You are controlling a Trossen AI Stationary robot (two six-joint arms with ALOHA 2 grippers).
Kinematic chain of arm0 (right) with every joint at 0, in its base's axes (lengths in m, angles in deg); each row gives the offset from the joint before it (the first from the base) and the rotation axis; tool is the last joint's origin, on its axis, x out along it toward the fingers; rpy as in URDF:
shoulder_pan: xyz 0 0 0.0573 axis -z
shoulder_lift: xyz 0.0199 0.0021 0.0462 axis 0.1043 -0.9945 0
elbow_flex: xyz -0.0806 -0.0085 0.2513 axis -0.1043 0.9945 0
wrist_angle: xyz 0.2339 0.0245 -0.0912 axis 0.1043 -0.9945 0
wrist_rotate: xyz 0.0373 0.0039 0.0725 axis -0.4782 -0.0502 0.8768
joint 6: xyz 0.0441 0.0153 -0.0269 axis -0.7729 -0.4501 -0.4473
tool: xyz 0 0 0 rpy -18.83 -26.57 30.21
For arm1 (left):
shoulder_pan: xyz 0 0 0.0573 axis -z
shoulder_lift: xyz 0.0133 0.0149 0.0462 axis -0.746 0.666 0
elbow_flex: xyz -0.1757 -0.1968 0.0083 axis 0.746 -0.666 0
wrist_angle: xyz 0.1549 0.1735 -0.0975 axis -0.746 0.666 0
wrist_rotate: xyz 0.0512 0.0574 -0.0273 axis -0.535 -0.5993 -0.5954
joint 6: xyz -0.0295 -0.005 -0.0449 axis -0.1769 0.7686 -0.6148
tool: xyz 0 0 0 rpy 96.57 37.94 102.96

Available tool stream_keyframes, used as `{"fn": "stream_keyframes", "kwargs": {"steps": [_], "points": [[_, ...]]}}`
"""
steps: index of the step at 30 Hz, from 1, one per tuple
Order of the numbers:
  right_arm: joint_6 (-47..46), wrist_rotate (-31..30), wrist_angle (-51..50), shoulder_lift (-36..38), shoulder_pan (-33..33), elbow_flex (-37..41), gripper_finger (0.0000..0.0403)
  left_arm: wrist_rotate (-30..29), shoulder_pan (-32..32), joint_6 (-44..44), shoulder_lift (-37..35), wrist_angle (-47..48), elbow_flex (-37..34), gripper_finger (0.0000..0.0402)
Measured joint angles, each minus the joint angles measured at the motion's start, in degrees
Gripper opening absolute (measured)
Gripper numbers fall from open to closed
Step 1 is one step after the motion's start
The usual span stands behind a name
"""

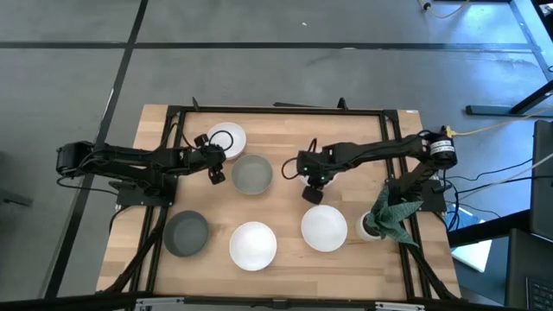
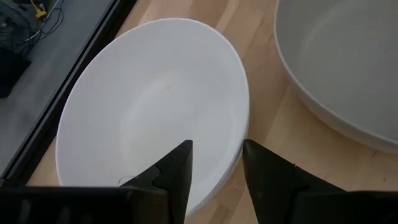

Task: Nest bowls inside each other
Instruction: Stack the white bowl on top of the white bowl

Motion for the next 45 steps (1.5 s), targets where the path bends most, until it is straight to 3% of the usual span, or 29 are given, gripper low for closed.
{"fn": "stream_keyframes", "kwargs": {"steps": [8, 18, 23, 29, 32, 36, 40, 45], "points": [[0.1, -0.8, -1.9, -0.1, 1.1, 0.1, 0.0019, 0.0, 0.0, 0.0, 0.0, -0.2, 0.0, 0.0135], [0.5, -0.5, -1.2, -0.1, 1.1, -1.2, 0.009, 0.0, 0.0, 0.0, 0.0, -0.3, 0.0, 0.0135], [5.8, -0.7, -1.0, -0.1, 1.1, -5.7, 0.014, 0.0, 0.0, 0.0, 0.0, -0.8, 0.0, 0.0135], [11.2, -8.8, -4.9, -0.1, 1.5, -14.5, 0.0182, 0.0, 0.0, 0.4, 0.0, -1.7, 0.0, 0.0135], [13.1, -12.2, -6.4, 0.2, 2.0, -19.0, 0.0191, -0.2, 0.0, 0.6, 0.0, -2.5, 0.0, 0.0135], [15.9, -12.2, -6.4, 2.2, 2.7, -21.1, 0.0192, -0.7, 0.0, 3.8, 0.0, -4.0, 0.0, 0.0135], [15.8, -13.7, -7.8, 5.0, 4.0, -19.8, 0.0192, -0.2, 0.0, 4.5, 0.0, -5.4, 0.0, 0.0135], [14.4, -15.6, -8.0, 11.0, 6.1, -14.9, 0.0193, 6.3, 0.0, 0.6, 0.0, -5.2, 0.0, 0.0135]]}}
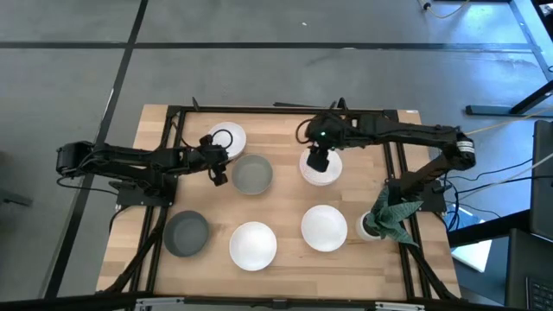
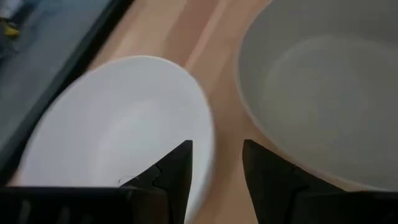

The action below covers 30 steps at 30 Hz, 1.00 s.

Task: Nest bowls inside each other
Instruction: Stack the white bowl on top of the white bowl

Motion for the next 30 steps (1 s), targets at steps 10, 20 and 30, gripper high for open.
{"fn": "stream_keyframes", "kwargs": {"steps": [10, 20, 30], "points": [[-3.1, -1.1, 4.2, 14.7, 4.8, 14.6, 0.0193, -3.1, -1.4, 1.2, 0.0, 1.2, 0.0, 0.0135], [-5.3, -4.0, 13.5, 27.7, 7.2, 25.7, 0.0193, -0.4, -3.9, 1.3, 0.0, 5.7, 0.0, 0.0135], [-5.2, -2.9, 15.5, 28.4, 7.2, 25.9, 0.0193, 0.8, -7.0, 1.4, 0.0, 5.8, 0.0, 0.0135]]}}
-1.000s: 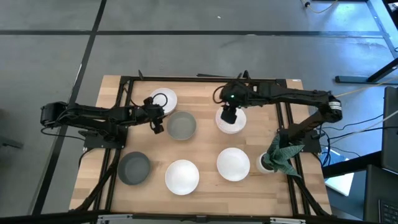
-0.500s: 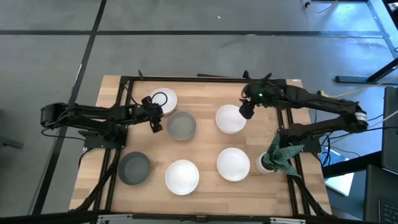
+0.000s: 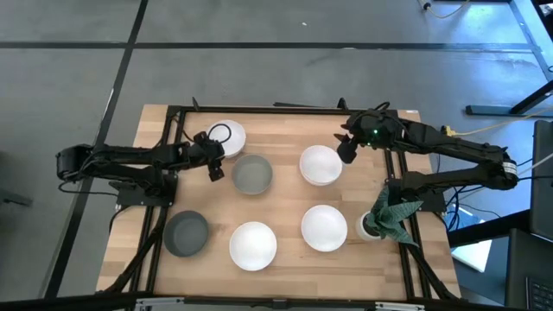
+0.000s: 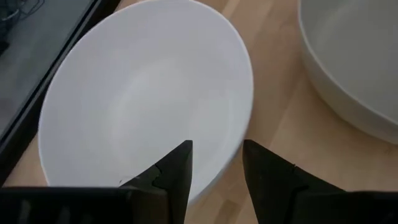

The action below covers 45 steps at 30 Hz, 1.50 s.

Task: Nest bowls inside each other
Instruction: Stack the white bowl on top of the white bowl

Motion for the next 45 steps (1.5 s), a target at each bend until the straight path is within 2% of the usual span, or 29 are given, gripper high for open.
{"fn": "stream_keyframes", "kwargs": {"steps": [9, 18, 21, 29, 39, 42, 45], "points": [[0.1, 0.0, 0.0, 0.0, 0.0, 0.0, 0.0193, 5.1, -2.2, 0.0, 3.9, -0.1, 0.0, 0.0135], [0.1, 0.0, 0.0, 0.0, 0.0, 0.0, 0.0193, 5.2, -2.2, -0.2, 10.4, -4.5, 0.0, 0.013], [0.1, 0.0, 0.0, 0.0, 0.0, 0.0, 0.0193, 5.1, -2.2, -0.2, 10.8, -6.6, 0.0, 0.011], [0.1, 0.0, -0.1, 0.0, 0.0, 0.0, 0.0193, 5.0, -2.2, -1.1, 10.9, -6.9, 0.0, 0.001], [0.1, 0.0, -0.1, 0.0, 0.0, 0.0, 0.0193, 1.2, -2.7, -3.4, 10.2, -6.6, 1.1, 0.0004], [0.1, 0.0, -0.1, 0.0, 0.0, 0.0, 0.0193, 2.5, -4.0, -2.1, 9.3, -7.1, 4.0, 0.0003], [0.1, 0.0, -0.1, 0.0, 0.0, 0.0, 0.0193, 6.5, -5.2, 0.4, 8.5, -6.7, 7.7, 0.0002]]}}
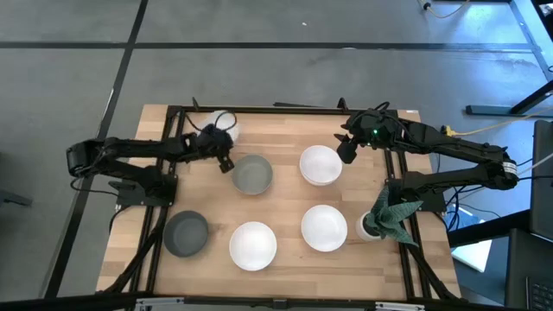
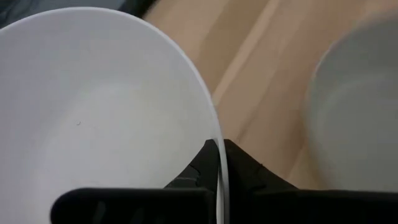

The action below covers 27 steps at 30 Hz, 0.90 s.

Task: Nest bowls inside each other
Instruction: Stack the white bowl on top of the white bowl

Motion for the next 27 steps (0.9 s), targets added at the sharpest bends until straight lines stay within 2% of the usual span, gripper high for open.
{"fn": "stream_keyframes", "kwargs": {"steps": [4, 7, 16, 22, 27], "points": [[0.0, 0.0, 0.0, 0.0, 0.0, 0.0, 0.0193, 10.1, -0.7, 0.2, 0.1, -0.3, 6.1, 0.0002], [0.0, 0.0, 0.0, 0.0, 0.0, 0.0, 0.0193, 16.0, 1.3, 0.0, 1.1, -0.4, 11.3, 0.0002], [-0.2, 0.0, 0.0, 0.0, 1.6, 0.0, 0.0193, 17.6, 8.2, 7.0, 7.6, 0.3, 27.0, 0.0001], [-0.1, -2.0, -0.1, 0.0, 3.5, 0.0, 0.0193, 19.7, 10.5, 9.9, 17.5, 3.3, 36.9, 0.0], [0.1, -3.6, -1.5, 0.0, 5.2, 0.0, 0.0193, 23.7, 11.0, 11.5, 25.5, 3.3, 44.9, 0.0]]}}
